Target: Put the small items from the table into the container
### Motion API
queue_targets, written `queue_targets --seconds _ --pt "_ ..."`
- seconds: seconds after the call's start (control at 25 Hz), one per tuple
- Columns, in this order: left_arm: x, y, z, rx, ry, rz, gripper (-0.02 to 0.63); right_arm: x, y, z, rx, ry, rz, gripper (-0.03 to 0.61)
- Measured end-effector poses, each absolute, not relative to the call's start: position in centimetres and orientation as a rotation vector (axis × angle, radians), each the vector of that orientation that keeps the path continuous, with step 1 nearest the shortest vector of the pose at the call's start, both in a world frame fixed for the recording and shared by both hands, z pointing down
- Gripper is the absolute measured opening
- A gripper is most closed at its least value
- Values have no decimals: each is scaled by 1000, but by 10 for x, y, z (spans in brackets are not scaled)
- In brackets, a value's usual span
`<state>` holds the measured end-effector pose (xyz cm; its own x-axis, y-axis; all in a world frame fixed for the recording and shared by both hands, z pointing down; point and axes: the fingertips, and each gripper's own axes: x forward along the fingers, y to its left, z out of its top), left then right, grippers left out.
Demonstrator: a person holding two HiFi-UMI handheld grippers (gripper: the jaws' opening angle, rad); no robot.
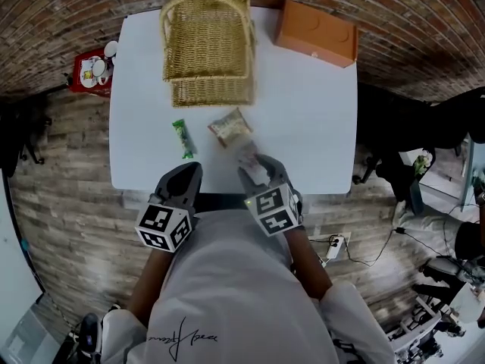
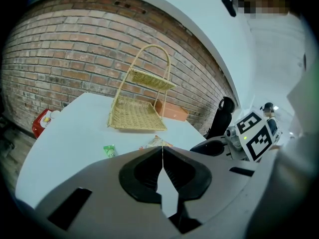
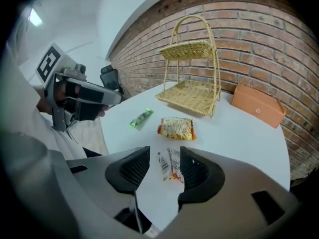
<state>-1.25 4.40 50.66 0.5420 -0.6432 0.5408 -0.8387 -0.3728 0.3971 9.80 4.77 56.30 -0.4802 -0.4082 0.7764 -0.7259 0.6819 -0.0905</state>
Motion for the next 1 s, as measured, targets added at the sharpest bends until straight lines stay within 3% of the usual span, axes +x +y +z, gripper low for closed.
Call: queue_targets --seconds 1.0 --pt "-23 23 519 2107 -1134 400 9 96 41 594 827 -1983 523 166"
